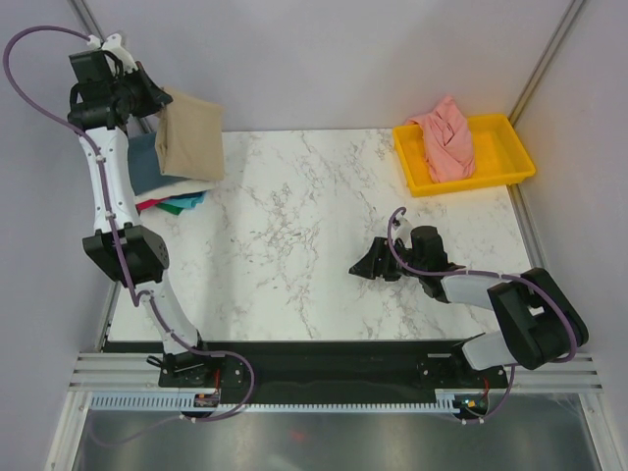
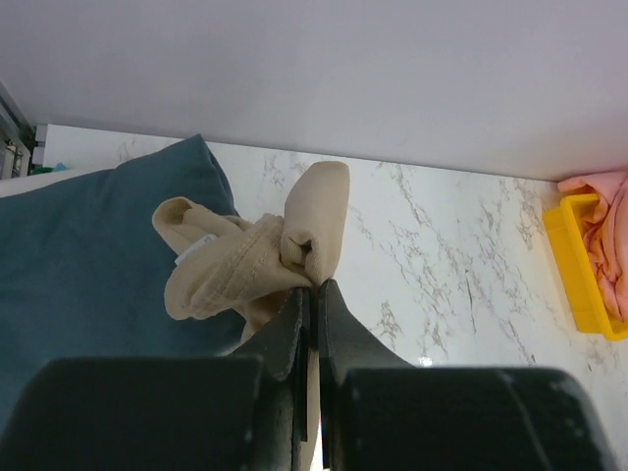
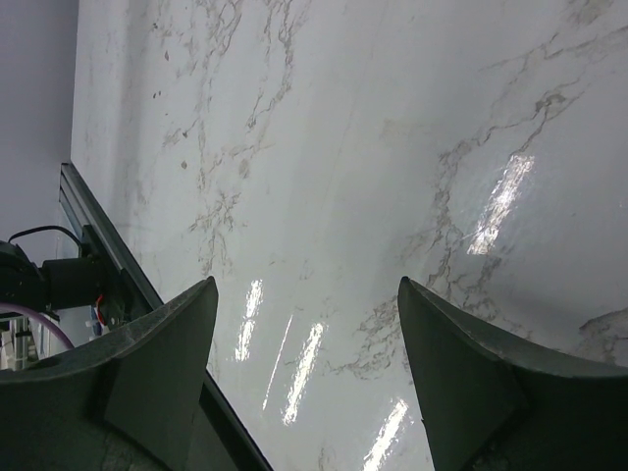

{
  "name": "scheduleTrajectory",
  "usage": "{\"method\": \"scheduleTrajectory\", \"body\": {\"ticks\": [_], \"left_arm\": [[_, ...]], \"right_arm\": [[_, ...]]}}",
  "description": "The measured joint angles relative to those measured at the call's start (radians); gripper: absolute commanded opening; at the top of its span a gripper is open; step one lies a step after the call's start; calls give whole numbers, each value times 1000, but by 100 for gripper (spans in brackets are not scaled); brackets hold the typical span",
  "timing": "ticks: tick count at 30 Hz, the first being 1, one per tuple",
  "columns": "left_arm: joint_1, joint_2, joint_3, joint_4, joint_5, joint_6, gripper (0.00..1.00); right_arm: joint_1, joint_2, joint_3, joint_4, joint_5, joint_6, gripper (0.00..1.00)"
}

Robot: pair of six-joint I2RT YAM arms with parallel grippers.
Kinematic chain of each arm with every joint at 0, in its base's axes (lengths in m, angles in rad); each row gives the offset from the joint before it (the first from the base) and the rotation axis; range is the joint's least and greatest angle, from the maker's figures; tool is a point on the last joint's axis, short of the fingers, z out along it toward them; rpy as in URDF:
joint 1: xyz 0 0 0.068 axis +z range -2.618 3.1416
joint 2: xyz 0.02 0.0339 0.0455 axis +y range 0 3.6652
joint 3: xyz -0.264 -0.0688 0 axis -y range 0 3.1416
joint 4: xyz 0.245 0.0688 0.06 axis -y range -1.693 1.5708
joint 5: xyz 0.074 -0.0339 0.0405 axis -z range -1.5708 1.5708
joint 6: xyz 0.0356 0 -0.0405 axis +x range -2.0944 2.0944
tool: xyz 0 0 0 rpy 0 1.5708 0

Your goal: Fold and stack the t-shirts

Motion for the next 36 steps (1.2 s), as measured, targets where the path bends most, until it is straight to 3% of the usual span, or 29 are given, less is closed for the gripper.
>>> {"method": "scheduleTrajectory", "body": {"ticks": [13,20,27,36], "left_arm": [[157,303,225,23,78,-1,2],[156,455,253,72,-31,-1,2],[186,513,253,80,-209,-2,2],[214,528,253,100,-230,0,6]], "right_arm": [[0,14,0,11,-10,0,82],[-1,18,0,13,-16,1,82],[-2,34,0,16,-23,1,82],[-3,42,0,21,-31,4,82]]}}
